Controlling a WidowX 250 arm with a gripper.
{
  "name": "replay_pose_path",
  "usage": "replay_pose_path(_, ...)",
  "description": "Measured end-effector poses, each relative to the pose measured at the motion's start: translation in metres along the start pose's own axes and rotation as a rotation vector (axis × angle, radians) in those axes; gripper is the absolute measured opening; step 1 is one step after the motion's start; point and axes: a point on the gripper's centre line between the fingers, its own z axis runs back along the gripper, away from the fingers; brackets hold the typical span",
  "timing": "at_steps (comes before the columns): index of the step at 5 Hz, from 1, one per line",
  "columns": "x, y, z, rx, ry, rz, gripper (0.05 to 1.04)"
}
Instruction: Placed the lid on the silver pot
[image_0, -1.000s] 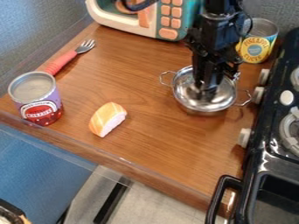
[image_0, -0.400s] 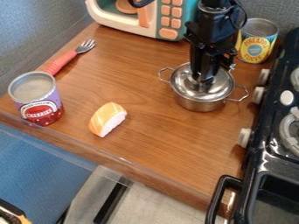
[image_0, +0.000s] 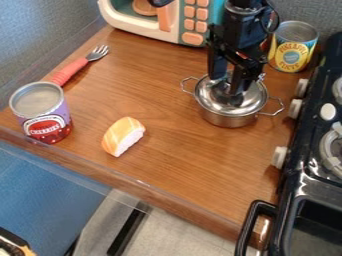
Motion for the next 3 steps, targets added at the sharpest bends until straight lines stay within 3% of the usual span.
replay_pose_path(1, -0.006, -0.007, 0.048, 0.068, -0.036, 0.044, 1.009)
replay_pose_path(2, -0.027, -0.010, 0.050, 0.082, 0.050, 0.144, 1.004)
replay_pose_path(3, -0.047, -0.016, 0.035, 0.022, 0.083, 0.181, 1.000)
